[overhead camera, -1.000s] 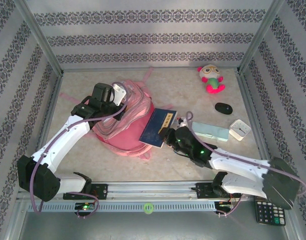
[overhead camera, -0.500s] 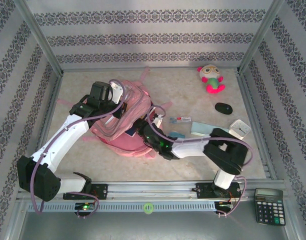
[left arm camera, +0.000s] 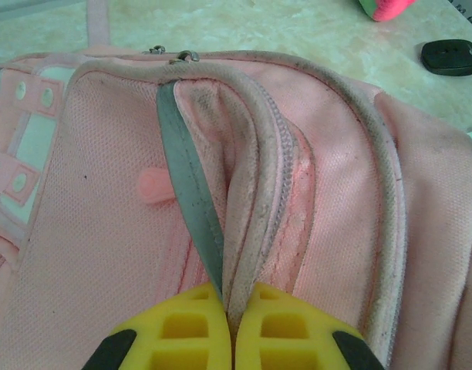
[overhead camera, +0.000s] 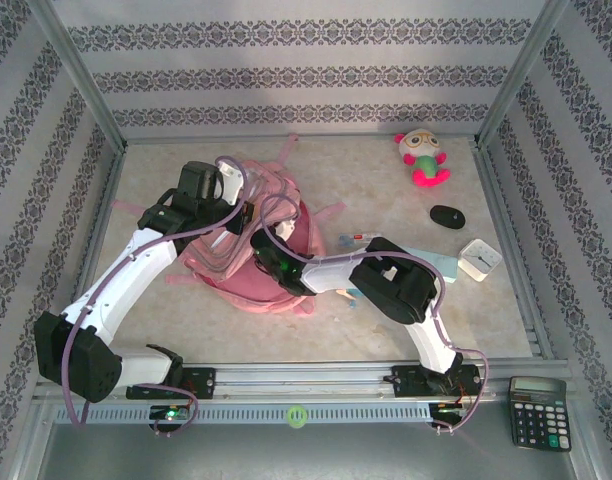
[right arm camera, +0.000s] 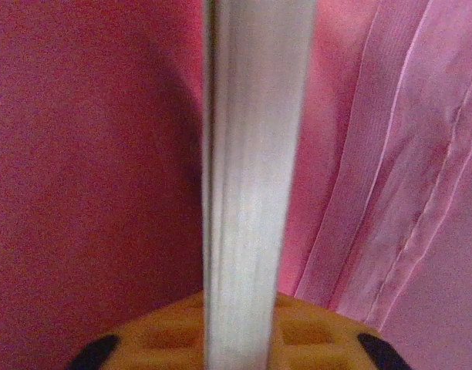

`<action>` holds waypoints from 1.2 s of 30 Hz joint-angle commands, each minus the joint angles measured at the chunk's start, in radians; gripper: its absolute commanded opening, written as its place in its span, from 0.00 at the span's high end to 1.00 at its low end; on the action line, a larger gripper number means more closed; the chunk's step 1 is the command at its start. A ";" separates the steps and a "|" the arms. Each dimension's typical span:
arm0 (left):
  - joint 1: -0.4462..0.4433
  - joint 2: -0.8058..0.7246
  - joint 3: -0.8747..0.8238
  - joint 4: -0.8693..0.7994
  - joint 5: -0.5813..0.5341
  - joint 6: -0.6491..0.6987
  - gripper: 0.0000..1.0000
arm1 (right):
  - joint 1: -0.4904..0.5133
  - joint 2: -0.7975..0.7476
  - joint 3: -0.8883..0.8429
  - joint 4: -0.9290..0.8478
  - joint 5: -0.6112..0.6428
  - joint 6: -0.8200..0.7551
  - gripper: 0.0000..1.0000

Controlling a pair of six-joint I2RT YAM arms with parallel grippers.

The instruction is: Pack the student bag

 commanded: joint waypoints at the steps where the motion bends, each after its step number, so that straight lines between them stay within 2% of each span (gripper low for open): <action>1: 0.012 -0.028 0.031 0.128 0.032 -0.010 1.00 | -0.016 0.014 0.045 -0.086 -0.025 -0.003 0.68; 3: 0.016 -0.027 0.029 0.127 0.026 -0.002 1.00 | -0.017 0.001 0.024 -0.095 -0.043 -0.006 0.57; 7: 0.034 -0.030 0.016 0.127 0.013 0.008 1.00 | -0.013 -0.076 -0.069 -0.126 -0.057 0.010 0.46; 15: 0.055 -0.034 -0.028 0.136 -0.001 0.017 1.00 | -0.006 -0.284 -0.261 -0.184 -0.108 -0.002 0.37; 19: 0.055 -0.032 -0.061 0.149 0.004 0.006 1.00 | 0.011 -0.416 -0.384 -0.200 -0.126 -0.048 0.37; 22: 0.055 -0.032 -0.093 0.157 0.012 0.001 1.00 | 0.022 -0.554 -0.464 -0.246 -0.112 -0.139 0.37; 28: 0.034 -0.002 -0.191 0.174 0.048 -0.013 1.00 | 0.022 -0.797 -0.453 -0.547 -0.113 -0.414 0.39; 32: 0.002 0.019 -0.277 0.214 0.036 -0.032 1.00 | 0.020 -0.882 -0.437 -0.589 -0.133 -0.671 0.40; 33: -0.003 0.024 -0.287 0.224 0.045 -0.045 0.94 | 0.019 -0.892 -0.432 -0.592 -0.146 -0.740 0.40; 35: -0.008 0.028 -0.288 0.223 0.073 -0.079 0.68 | 0.018 -0.903 -0.415 -0.585 -0.207 -0.941 0.41; 36: -0.007 0.019 -0.283 0.219 0.073 -0.091 0.59 | 0.020 -0.904 -0.399 -0.592 -0.250 -1.056 0.41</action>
